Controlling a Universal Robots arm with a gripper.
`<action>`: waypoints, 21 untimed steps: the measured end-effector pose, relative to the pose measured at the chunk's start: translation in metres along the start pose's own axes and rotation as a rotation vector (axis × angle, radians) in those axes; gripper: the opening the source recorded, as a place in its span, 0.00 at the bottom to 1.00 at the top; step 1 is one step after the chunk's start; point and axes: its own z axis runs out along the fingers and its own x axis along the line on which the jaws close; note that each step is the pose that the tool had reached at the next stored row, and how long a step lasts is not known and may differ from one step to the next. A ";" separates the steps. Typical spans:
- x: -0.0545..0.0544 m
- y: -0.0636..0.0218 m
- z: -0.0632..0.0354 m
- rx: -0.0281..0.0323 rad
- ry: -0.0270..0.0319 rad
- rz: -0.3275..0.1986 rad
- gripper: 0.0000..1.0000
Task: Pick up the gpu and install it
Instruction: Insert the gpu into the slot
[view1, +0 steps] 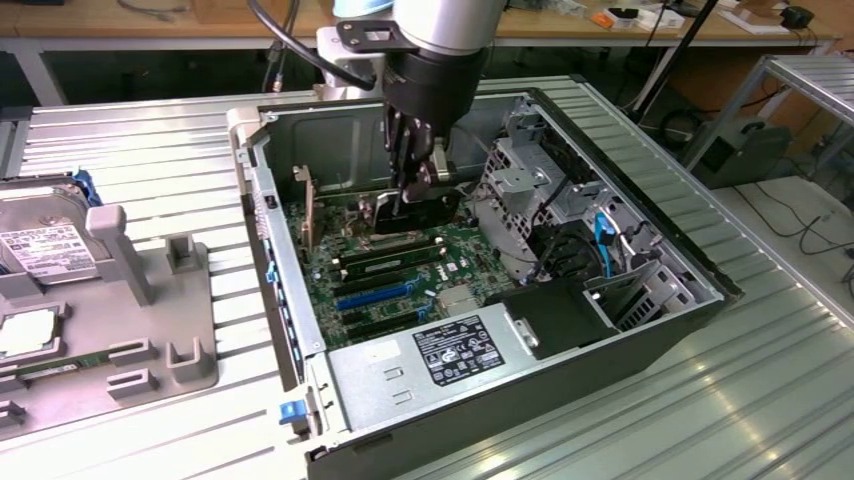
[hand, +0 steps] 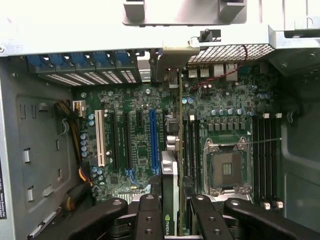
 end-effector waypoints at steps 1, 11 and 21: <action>0.000 0.0000 0.0003 0.0000 0.0001 0.000 0.27; 0.000 -0.0001 0.0026 -0.0001 0.0001 0.000 0.27; 0.000 -0.0001 0.0048 0.0000 0.0001 0.000 0.27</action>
